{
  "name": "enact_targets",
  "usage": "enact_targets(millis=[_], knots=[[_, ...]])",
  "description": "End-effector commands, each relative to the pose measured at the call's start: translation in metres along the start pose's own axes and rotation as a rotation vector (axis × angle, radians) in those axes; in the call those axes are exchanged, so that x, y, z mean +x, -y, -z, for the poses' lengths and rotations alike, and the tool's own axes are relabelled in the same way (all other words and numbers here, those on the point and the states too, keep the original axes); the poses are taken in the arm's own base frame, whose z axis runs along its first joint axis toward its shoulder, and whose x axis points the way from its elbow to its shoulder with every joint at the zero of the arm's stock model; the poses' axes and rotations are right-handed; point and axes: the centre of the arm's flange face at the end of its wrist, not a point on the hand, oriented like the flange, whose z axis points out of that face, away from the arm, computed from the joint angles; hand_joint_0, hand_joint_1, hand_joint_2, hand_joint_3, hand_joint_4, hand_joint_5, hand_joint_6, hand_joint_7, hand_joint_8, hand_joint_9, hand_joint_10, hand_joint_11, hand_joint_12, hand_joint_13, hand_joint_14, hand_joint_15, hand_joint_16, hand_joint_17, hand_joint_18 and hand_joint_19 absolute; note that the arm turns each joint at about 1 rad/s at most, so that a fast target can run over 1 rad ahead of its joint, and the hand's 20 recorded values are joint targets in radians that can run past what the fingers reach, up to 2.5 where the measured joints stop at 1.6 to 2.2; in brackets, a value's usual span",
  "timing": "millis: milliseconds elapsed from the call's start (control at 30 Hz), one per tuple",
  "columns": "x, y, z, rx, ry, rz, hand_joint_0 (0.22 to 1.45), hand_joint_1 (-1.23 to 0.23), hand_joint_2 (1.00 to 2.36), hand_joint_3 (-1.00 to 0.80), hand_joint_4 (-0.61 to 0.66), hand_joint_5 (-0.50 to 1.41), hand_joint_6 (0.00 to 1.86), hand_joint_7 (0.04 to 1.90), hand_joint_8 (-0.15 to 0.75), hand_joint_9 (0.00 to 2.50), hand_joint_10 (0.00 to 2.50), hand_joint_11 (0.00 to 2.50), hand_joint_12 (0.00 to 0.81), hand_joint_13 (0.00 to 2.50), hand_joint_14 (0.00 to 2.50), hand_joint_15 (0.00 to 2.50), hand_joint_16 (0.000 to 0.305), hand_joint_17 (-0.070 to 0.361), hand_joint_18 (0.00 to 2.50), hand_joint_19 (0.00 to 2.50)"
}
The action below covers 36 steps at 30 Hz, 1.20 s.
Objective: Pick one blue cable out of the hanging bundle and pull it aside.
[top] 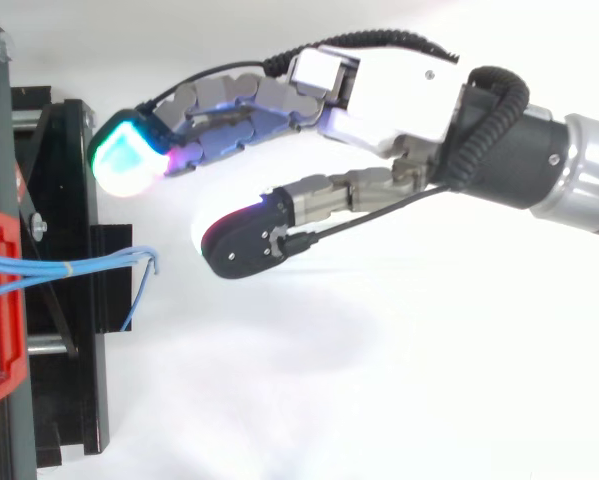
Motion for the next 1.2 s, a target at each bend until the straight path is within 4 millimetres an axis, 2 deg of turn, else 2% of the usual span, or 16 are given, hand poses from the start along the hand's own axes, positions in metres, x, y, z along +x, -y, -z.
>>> enact_targets(millis=[0,67,233,300,367,633,767,800,967,1167], knots=[[0.018,0.028,-0.013,-0.003,-0.012,-0.019,0.52,-0.62,1.00,-0.50,0.17,-0.18,0.50,0.67,0.212,0.63,0.00,0.04,0.194,0.46,0.00,0.07,0.021,0.047,0.27,0.06],[0.022,0.035,-0.017,0.001,-0.014,-0.039,0.52,-0.62,1.00,-0.50,0.17,-0.18,0.50,0.68,0.212,0.64,0.00,0.04,0.194,0.46,0.00,0.08,0.021,0.047,0.27,0.06],[0.029,0.033,-0.016,-0.004,-0.025,-0.031,0.52,-0.62,1.00,-0.50,0.18,-0.17,0.50,0.71,0.214,0.64,0.00,0.03,0.196,0.47,0.00,0.08,0.021,0.047,0.27,0.06],[0.033,0.044,-0.017,0.001,-0.028,-0.027,0.52,-0.62,1.00,-0.50,0.18,-0.17,0.50,0.73,0.214,0.64,0.00,0.05,0.197,0.47,0.00,0.08,0.021,0.047,0.28,0.06],[0.035,0.047,-0.019,-0.016,-0.030,-0.036,0.52,-0.62,1.00,-0.50,0.19,-0.16,0.50,0.75,0.214,0.64,0.00,0.05,0.198,0.48,0.00,0.09,0.021,0.047,0.28,0.06],[0.039,0.047,-0.018,-0.019,-0.049,-0.035,0.52,-0.62,1.00,-0.50,0.23,-0.11,0.50,0.96,0.222,0.71,0.00,0.12,0.204,0.52,0.00,0.12,0.022,0.049,0.30,0.08],[0.042,0.038,-0.023,-0.031,-0.052,-0.046,0.52,-0.62,1.00,-0.50,0.23,-0.09,0.50,1.01,0.224,0.73,0.00,0.13,0.204,0.53,0.00,0.12,0.022,0.049,0.30,0.09],[0.043,0.029,-0.027,-0.037,-0.062,-0.049,0.52,-0.62,1.00,-0.50,0.23,-0.09,0.50,1.03,0.224,0.74,0.00,0.13,0.205,0.54,0.01,0.13,0.022,0.049,0.31,0.09],[0.049,0.022,-0.028,-0.009,-0.091,-0.040,0.53,-0.62,1.00,-0.50,0.23,-0.08,0.50,1.07,0.228,0.75,0.00,0.13,0.206,0.55,0.01,0.14,0.022,0.049,0.32,0.10],[0.056,0.012,-0.030,0.000,-0.109,-0.051,0.53,-0.62,1.00,-0.49,0.18,-0.06,0.50,1.25,0.231,0.77,0.00,0.15,0.203,0.56,0.01,0.15,0.022,0.048,0.32,0.11]])
